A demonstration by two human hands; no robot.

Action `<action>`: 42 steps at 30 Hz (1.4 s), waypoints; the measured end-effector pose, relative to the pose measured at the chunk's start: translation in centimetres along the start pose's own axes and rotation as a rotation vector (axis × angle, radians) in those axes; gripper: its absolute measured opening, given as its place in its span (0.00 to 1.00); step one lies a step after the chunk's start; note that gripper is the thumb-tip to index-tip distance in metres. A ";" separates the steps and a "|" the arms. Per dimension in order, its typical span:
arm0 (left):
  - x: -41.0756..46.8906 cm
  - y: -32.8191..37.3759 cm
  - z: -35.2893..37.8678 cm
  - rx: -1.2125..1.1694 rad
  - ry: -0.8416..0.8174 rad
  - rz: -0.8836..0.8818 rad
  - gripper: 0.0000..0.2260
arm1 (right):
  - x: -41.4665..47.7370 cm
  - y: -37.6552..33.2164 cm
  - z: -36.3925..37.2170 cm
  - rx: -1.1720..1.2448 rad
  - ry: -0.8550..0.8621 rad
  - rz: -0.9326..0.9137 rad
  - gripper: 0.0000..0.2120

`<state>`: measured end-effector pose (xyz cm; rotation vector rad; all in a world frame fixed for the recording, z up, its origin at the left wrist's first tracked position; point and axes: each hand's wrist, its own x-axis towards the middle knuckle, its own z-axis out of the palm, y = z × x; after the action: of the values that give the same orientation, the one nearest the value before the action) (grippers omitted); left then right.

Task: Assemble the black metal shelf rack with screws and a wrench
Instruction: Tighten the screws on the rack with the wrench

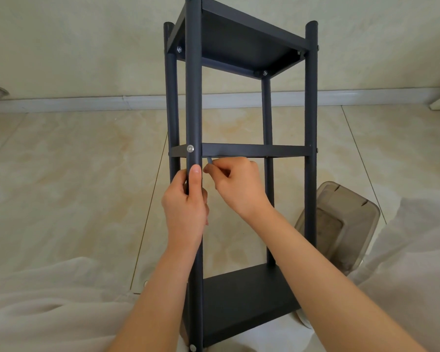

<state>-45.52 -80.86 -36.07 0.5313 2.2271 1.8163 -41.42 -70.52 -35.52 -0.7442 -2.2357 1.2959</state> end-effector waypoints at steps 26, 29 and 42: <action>-0.1 0.1 0.1 0.045 0.004 0.033 0.18 | 0.9 2.6 3.2 -0.013 0.280 -0.301 0.13; -0.1 0.0 0.0 0.045 0.000 0.034 0.18 | 0.9 2.7 2.8 -0.016 0.218 -0.270 0.14; -0.2 -0.1 0.0 0.026 -0.014 0.031 0.24 | -0.8 2.3 1.0 -0.061 -0.042 0.069 0.15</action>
<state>-45.39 -80.96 -36.15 0.5845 2.2480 1.7952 -40.93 -70.74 -38.11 -0.8309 -2.3107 1.2918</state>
